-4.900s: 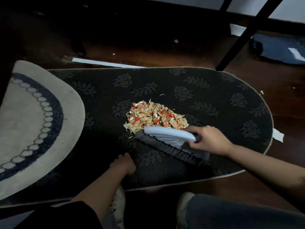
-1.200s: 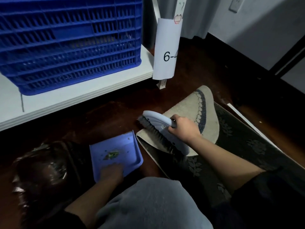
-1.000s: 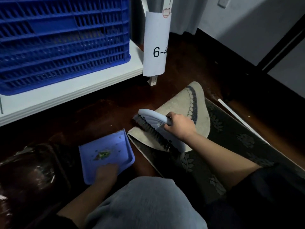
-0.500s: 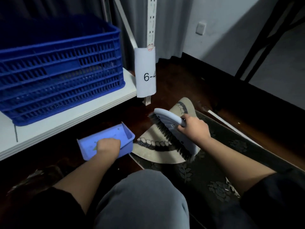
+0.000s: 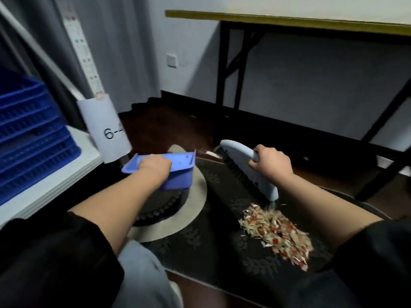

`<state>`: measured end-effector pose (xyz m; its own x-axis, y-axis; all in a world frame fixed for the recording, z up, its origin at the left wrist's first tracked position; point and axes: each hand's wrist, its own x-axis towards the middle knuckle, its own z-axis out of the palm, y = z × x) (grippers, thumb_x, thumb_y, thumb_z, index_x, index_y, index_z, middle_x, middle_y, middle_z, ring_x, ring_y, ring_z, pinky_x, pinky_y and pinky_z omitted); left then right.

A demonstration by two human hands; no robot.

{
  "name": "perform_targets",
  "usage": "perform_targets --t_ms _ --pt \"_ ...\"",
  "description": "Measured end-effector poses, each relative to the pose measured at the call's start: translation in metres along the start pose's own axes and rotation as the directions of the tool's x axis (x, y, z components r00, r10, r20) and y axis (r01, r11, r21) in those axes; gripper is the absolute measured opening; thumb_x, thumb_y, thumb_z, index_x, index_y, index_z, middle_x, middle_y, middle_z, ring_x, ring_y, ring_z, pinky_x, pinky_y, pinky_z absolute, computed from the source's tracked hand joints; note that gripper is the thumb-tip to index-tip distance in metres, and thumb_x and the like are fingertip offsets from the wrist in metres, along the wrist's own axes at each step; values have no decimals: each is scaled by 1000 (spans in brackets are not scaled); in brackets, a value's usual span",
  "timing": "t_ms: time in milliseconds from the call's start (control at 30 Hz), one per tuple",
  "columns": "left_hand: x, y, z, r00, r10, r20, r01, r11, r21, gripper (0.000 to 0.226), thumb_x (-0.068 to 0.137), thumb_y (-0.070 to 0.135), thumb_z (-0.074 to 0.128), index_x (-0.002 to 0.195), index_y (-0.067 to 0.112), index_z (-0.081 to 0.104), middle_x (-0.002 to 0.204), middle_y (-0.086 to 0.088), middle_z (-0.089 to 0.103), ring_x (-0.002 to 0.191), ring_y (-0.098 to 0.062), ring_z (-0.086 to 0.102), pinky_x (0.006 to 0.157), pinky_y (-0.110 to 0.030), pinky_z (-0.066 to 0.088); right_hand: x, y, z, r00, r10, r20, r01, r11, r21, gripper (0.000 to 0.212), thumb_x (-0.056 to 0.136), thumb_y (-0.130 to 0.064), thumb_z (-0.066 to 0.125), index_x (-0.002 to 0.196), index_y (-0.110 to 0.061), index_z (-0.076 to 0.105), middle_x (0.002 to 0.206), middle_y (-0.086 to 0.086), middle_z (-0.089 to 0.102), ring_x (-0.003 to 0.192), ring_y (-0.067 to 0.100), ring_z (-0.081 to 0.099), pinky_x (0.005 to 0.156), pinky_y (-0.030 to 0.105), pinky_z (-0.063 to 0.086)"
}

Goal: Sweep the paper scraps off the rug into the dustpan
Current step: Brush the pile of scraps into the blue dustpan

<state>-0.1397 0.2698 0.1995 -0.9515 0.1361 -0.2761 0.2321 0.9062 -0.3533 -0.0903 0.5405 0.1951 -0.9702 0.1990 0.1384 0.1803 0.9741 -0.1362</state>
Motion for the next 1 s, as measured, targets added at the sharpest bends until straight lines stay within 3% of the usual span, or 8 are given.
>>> perform_targets --t_ms 267,467,600,767,833,933,1000 --pt "15 128 -16 956 283 -81 -270 953 138 37 100 11 37 134 19 51 140 -11 50 130 -27 48 103 -36 41 -30 105 -8 976 217 -24 -218 974 -61 32 88 -35 52 113 -14 54 102 8 65 90 31 63 66 33 43" --pt "38 189 4 868 489 -88 -461 858 224 38 102 18 34 138 23 44 133 -10 52 122 -28 54 96 -36 45 -54 156 5 926 377 4 -376 925 -42 33 89 -36 53 115 -14 53 103 8 65 92 31 63 68 34 43" --pt "59 201 14 845 525 -104 -509 848 149 31 99 21 38 129 20 48 125 -11 47 111 -33 58 91 -38 46 -74 186 27 876 479 55 -475 877 -72 33 90 -35 53 115 -13 52 104 9 64 90 30 63 65 32 42" --pt "82 197 30 837 524 -160 -543 830 -124 12 95 21 42 102 13 48 113 -14 45 101 -34 48 77 -36 35 -78 211 48 813 569 121 -553 821 -143 35 91 -35 51 118 -13 52 106 9 64 92 30 62 63 30 41" --pt "83 187 38 808 570 -150 -589 780 -209 9 97 19 41 100 12 46 118 -18 42 106 -33 45 79 -39 33 -77 214 54 794 594 131 -578 804 -141 35 91 -36 52 117 -13 52 105 9 63 91 30 62 63 31 42" --pt "88 166 51 784 598 -166 -618 777 -117 8 97 19 42 100 11 43 116 -13 38 93 -26 40 75 -40 34 -73 214 65 776 614 149 -597 789 -143 34 92 -36 52 116 -12 52 105 10 63 92 31 62 64 32 42" --pt "91 158 58 801 587 -120 -596 801 -59 17 98 22 40 111 12 46 121 -11 37 92 -25 40 70 -34 27 -73 212 75 765 618 180 -599 786 -155 31 93 -34 51 114 -10 51 105 11 63 91 32 61 63 33 43"
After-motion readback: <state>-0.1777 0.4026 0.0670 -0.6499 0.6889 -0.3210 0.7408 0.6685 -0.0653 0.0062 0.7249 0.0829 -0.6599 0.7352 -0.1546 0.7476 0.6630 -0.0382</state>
